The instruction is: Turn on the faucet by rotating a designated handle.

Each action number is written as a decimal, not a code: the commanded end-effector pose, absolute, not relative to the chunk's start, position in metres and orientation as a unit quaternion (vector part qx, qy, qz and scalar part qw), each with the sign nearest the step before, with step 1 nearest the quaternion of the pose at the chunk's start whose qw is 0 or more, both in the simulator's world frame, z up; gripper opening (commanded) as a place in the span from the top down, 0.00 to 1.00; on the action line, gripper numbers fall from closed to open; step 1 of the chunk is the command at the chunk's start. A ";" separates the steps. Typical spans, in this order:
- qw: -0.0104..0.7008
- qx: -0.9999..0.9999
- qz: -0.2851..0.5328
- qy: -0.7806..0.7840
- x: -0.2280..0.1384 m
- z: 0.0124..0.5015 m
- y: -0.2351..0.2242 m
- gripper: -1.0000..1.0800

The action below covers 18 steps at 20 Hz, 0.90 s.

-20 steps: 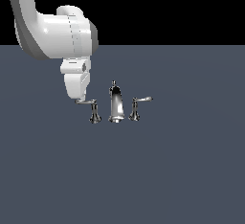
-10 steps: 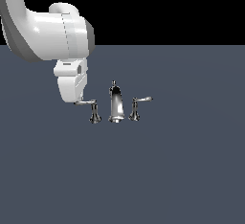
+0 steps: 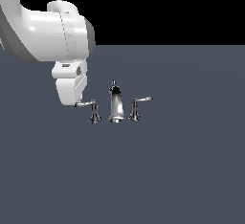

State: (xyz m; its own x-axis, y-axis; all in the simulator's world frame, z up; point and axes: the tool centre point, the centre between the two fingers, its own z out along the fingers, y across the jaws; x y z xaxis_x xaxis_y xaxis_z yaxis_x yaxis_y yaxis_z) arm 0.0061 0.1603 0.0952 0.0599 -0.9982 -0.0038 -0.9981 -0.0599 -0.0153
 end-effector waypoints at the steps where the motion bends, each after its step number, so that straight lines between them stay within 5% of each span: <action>1: 0.002 -0.729 -0.002 0.685 -0.006 0.095 0.157 1.00; 18: 0.001 -0.733 0.000 0.680 -0.042 0.095 0.134 1.00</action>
State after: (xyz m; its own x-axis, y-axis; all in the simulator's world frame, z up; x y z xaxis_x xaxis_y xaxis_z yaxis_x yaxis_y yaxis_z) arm -0.0402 0.1472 0.0947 0.0864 -0.9962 -0.0070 -0.9963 -0.0863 -0.0047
